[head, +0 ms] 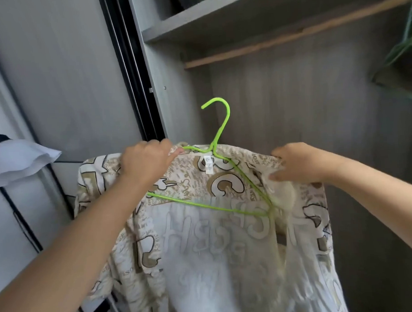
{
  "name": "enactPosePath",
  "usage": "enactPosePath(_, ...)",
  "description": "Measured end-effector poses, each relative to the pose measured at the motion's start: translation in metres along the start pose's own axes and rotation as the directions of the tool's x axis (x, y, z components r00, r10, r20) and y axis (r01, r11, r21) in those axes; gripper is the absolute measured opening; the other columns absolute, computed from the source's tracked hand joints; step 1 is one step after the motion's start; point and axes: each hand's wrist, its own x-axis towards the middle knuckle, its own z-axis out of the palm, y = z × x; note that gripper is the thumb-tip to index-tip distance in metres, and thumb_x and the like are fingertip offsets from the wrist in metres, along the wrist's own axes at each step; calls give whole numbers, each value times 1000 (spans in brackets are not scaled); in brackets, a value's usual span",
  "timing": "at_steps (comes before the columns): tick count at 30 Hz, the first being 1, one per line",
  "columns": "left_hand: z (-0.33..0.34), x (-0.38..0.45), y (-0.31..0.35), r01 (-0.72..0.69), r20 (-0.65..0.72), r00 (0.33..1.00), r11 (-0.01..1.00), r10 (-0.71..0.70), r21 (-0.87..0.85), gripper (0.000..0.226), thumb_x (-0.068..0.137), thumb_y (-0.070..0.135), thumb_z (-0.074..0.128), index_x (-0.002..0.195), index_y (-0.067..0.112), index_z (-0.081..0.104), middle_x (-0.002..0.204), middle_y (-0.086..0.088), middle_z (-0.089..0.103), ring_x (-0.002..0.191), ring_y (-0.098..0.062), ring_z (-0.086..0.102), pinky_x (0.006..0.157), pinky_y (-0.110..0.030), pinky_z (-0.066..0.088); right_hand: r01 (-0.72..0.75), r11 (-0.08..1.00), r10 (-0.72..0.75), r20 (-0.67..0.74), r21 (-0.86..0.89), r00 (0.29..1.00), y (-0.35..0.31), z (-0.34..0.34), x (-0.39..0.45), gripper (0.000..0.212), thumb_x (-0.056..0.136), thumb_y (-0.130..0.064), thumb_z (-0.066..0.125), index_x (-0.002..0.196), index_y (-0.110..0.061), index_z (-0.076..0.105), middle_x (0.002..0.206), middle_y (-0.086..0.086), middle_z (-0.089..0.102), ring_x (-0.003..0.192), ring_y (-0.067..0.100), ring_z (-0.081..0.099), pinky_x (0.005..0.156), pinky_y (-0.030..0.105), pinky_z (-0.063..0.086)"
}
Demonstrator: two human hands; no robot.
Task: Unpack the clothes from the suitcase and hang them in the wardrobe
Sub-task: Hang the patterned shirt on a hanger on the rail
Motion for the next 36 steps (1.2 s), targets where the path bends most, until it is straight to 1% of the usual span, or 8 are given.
enactPosePath(4,-5,11,9,-2,18,1000,1000,2,-26,51,81,47,41,48,10,52,35,-4,43,26,-19,42,34,-14,31,136,915,-110,-90,379,990,-17,7,-11,24,91,-21,50,71,-9,44,58,-3,39,52,11,37,45,18,31)
enactPosePath(8,-15,22,22,245,193,960,943,-204,-224,49,92,48,39,82,3,53,67,-12,54,68,-33,60,48,-28,26,261,876,-304,45,406,952,-26,24,-3,9,92,-17,51,98,-14,57,72,-5,54,63,13,51,55,10,39)
enactPosePath(10,-13,21,22,288,160,956,899,-247,-331,43,92,48,36,78,8,44,61,-4,42,70,-33,55,53,-30,27,348,905,-284,-264,242,922,-23,25,3,24,86,-19,63,107,-8,63,80,0,62,74,19,57,66,14,44)
enactPosePath(13,-16,17,18,338,131,941,842,-313,-421,43,90,49,41,71,12,35,51,1,31,61,-26,46,54,-29,28,172,983,-166,-693,-61,701,-8,18,20,54,68,-33,71,108,0,59,89,17,63,78,37,61,67,37,51)
enactPosePath(17,-21,14,11,330,122,942,810,-312,-484,41,88,49,45,71,11,43,49,3,32,58,-23,43,45,-25,19,186,980,-144,-378,76,915,0,4,31,30,93,-37,44,74,-13,46,71,5,52,73,29,48,66,31,35)
enactPosePath(21,-12,11,4,251,-3,957,837,-289,-487,52,80,63,36,67,13,42,47,9,28,51,-20,39,44,-18,13,249,965,-194,-425,77,884,-4,8,28,40,97,-26,36,59,-22,23,58,5,43,60,26,40,61,37,33)
enactPosePath(27,-6,16,15,317,-56,904,752,-424,-578,45,78,49,61,65,8,46,68,-9,50,73,-23,47,61,-28,29,240,943,-138,-386,231,912,-3,8,17,40,97,-26,37,58,-16,30,55,-1,42,52,15,37,55,28,26)
enactPosePath(36,8,35,54,205,-185,926,850,-329,-485,49,68,46,61,44,16,31,40,-5,45,40,-23,47,43,-20,35,61,969,68,-494,241,867,4,15,-3,34,97,-26,37,90,1,55,83,12,64,81,32,57,72,38,44)
